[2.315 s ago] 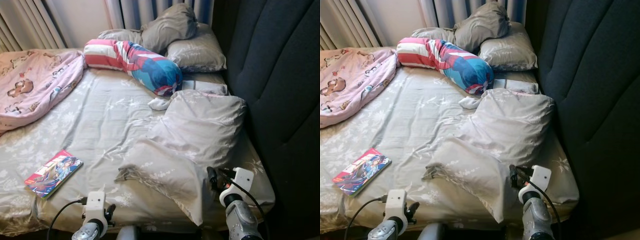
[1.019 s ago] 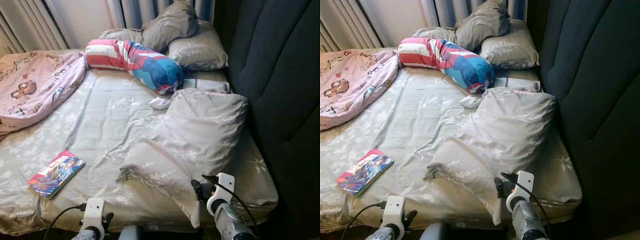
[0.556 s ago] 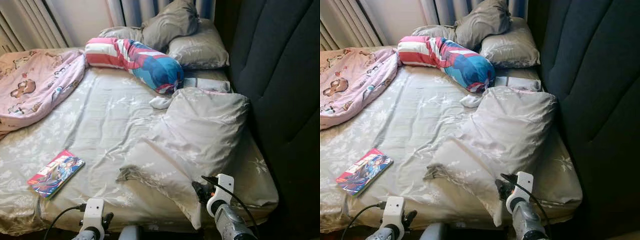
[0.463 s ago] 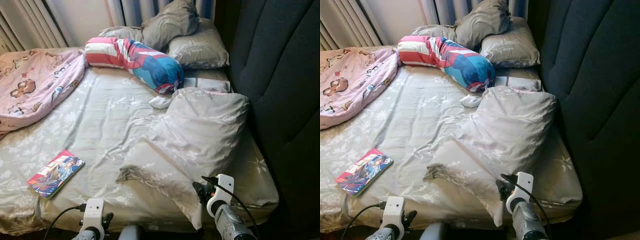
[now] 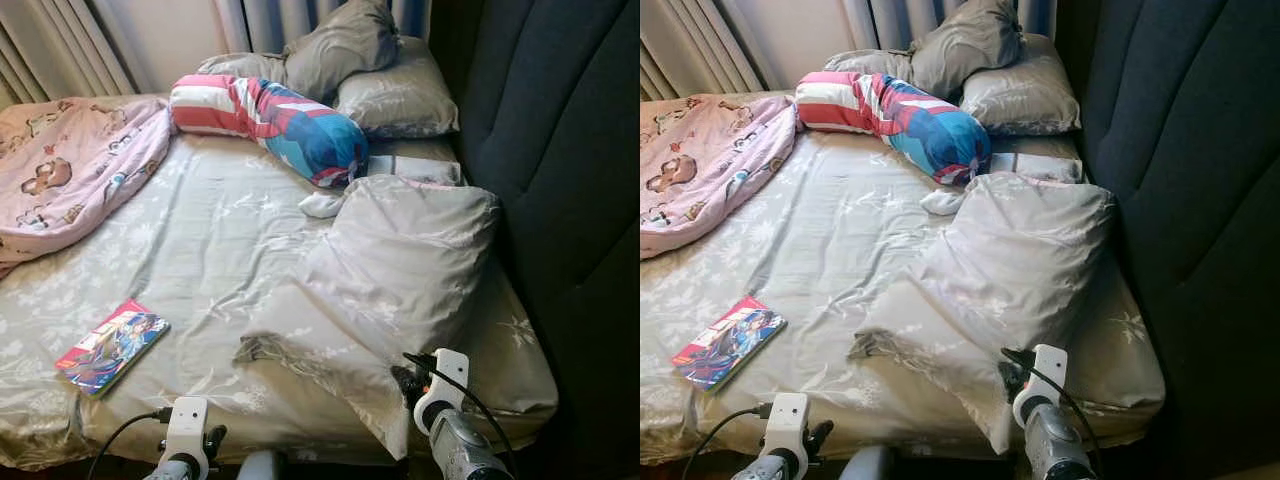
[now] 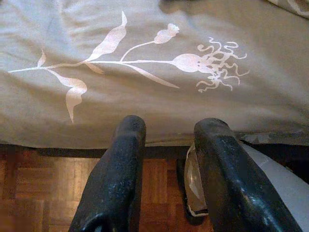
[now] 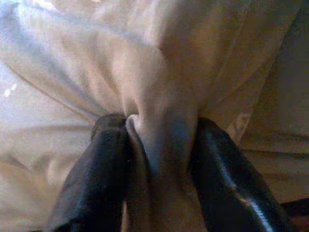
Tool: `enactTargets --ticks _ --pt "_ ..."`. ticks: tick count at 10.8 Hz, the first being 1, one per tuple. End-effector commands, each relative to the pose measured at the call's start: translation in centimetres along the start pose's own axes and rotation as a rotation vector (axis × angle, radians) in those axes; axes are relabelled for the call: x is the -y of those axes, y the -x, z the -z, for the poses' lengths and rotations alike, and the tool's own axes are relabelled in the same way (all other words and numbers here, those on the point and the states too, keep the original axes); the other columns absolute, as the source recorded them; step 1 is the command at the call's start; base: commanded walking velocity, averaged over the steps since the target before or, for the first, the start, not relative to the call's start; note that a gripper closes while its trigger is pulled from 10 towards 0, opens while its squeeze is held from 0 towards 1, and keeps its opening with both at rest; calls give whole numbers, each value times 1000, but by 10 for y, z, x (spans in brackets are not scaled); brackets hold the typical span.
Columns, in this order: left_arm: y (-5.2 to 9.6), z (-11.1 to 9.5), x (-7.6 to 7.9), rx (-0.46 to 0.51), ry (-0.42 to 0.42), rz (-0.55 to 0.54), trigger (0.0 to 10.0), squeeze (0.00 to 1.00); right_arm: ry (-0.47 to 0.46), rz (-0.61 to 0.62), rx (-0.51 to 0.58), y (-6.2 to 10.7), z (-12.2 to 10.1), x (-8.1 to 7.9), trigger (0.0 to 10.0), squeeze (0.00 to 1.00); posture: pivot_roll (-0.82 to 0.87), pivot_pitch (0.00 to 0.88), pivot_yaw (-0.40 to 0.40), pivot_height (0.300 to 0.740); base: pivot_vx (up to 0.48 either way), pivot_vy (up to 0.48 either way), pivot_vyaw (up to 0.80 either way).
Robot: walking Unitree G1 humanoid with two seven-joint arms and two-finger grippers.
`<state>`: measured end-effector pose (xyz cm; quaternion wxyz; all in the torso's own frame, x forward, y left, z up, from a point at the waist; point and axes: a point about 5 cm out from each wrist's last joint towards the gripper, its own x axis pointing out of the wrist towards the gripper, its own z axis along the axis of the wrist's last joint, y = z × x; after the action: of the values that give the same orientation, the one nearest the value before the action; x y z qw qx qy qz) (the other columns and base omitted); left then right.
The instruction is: Clean up the room
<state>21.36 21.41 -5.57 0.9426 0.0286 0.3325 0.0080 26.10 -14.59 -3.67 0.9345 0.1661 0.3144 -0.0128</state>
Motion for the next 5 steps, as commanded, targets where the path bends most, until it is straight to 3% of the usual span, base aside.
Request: enactTargets --ticks 1,5 --pt "3 6 -6 -24 -16 -17 10000 0 -6 46 -48 5 15 7 0 0 110 96 80 653 0 0 0" --pt "4 8 -7 -32 -21 -24 10000 0 -4 82 -42 5 14 12 0 0 109 94 80 653 0 0 0"
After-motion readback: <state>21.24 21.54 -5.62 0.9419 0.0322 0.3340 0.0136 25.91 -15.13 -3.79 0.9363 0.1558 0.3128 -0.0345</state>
